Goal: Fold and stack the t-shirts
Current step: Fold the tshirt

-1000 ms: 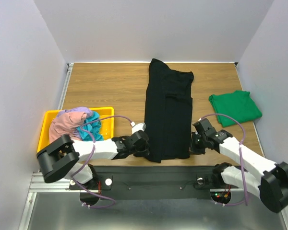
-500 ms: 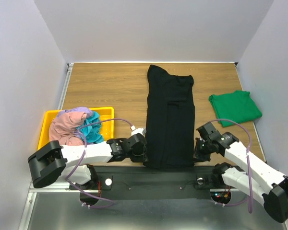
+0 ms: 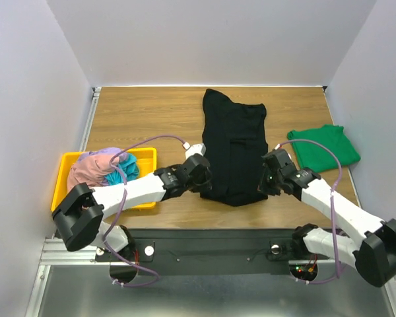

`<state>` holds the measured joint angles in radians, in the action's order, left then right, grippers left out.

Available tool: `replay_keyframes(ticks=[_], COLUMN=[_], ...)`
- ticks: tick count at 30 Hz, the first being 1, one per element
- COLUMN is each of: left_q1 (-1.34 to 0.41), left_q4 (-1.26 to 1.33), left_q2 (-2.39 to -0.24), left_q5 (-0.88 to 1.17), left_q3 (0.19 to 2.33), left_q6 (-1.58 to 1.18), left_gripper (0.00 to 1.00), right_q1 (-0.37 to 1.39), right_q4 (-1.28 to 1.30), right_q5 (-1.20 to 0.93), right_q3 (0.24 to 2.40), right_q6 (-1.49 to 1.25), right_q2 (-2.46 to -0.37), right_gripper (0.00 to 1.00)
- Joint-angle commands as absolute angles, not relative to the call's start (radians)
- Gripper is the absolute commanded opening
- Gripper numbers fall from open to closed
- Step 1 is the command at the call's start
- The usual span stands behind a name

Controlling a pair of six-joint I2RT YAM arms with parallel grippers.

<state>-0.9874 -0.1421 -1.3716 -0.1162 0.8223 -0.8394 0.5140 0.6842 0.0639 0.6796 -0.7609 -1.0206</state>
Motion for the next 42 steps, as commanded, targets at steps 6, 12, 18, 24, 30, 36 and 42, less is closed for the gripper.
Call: replay_keyframes(ticks=[6,12,18,24,30,36,42], left_q1=[-0.858,-0.815,-0.727,-0.681,-0.65,-0.646,-0.638], left_q4=[-0.068,-0.06,-0.048,-0.049,-0.052,-0.044,-0.06], left_q2=[-1.474,-1.626,-1.732,-1.841,-1.928,-1.977,-2.008], left_q5=[-0.201,-0.175,-0.135,-0.098,-0.066,-0.057,-0.069], left_q3=[1.029,1.166,1.27,1.374,1.453,1.493,1.522], left_q6=[-0.675,-0.606,-0.566,-0.523,-0.508,-0.489,-0.483], left_gripper=[0.0,0.0,0.0,0.0,0.0,0.0,0.0], right_q1=[0.522,0.518,0.488,0.431,0.396,0.382,0.38], right_q4=[0.433,0.408,0.38,0.333,0.319,0.313,0.311], right_q5=[0.368,0.478,0.563,0.519,0.532,0.551,0.568], right_q3=[0.823,0.891,0.988,1.049,1.08,1.094,1.1], right_q6=[-0.732,-0.733,-0.721,-0.678,-0.672,-0.678,-0.676], right_q2=[-1.187,-1.307,-1.426,-1.557,-1.638,-1.666,-1.68], right_gripper=[0.0,0.01,0.0,0.0,0.0,0.0,0.09])
